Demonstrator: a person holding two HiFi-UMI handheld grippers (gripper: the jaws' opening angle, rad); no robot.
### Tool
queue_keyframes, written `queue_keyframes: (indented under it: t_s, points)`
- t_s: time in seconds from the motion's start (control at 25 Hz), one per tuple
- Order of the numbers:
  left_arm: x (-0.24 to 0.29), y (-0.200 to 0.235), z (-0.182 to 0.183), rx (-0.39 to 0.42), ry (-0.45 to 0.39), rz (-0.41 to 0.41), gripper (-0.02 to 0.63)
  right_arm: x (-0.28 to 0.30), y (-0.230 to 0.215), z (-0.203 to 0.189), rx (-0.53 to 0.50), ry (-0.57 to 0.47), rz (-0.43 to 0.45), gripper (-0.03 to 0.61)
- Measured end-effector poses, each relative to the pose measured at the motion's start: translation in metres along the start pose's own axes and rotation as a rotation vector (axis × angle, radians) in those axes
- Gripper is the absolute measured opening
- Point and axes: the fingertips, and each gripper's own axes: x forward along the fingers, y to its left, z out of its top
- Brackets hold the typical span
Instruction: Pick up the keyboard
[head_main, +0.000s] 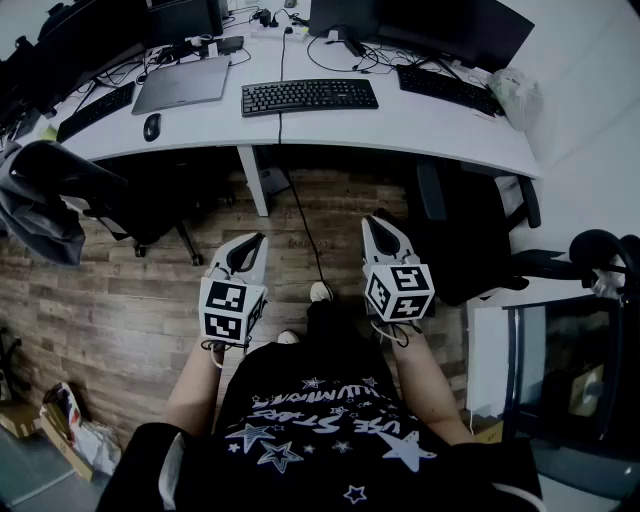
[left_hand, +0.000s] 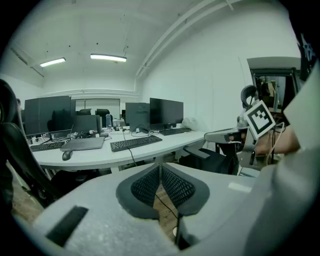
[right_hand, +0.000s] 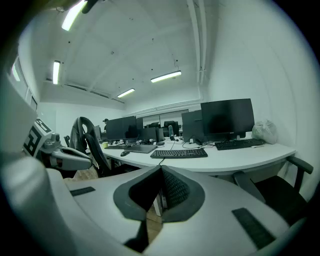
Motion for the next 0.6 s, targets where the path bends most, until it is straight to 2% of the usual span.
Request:
queue_keyframes:
  t_s: [0.6]
  points:
    - [-0.019,-0.001,-0.013,-0.035,-0.011,0.001,0.032,-0.006,0.007,-0.011,0.027,0.011,-0.003,0.005]
